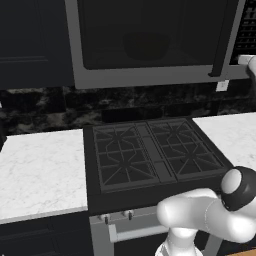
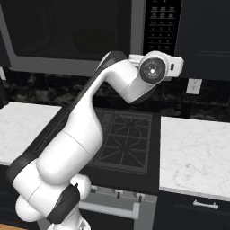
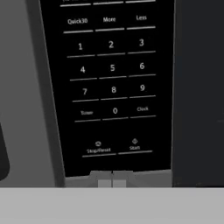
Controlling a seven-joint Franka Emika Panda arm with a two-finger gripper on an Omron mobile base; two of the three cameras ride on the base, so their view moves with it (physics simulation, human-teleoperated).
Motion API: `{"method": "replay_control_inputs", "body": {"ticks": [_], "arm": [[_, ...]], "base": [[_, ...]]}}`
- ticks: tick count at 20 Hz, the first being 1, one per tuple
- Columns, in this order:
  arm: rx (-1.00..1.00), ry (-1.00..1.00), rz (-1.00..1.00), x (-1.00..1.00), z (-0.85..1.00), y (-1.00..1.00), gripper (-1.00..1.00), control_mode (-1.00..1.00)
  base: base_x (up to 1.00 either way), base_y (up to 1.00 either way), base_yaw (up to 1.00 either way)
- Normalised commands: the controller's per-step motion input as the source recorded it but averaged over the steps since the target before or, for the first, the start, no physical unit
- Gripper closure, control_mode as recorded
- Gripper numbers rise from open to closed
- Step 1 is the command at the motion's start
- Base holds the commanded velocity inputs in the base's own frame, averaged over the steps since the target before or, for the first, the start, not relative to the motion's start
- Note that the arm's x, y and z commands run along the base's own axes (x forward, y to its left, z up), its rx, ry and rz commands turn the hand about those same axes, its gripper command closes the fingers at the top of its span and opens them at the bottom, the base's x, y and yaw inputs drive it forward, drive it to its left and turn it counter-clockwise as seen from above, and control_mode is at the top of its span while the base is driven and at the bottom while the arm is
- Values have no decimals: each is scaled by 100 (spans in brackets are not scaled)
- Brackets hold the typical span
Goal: Open the microwave, place the bowl with waffle inside the microwave, then close the microwave door and turn it on.
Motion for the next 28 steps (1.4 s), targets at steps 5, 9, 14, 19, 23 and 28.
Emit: {"method": "replay_control_inputs", "body": {"ticks": [5, 9, 14, 19, 23, 28], "arm": [[0, 2, 0, 44, 0, -14, 100, -100], [0, 0, 0, 33, 0, -11, 100, -100], [0, 0, 0, 12, 0, -41, 100, -100], [0, 0, 0, 16, -3, -31, 100, -100], [-1, 0, -9, 75, -21, 3, 100, -100], [0, 0, -12, 39, -7, 32, 100, -100]], "base": [[0, 0, 0], [0, 0, 0], [0, 0, 0], [0, 0, 0], [0, 0, 0], [0, 0, 0]]}}
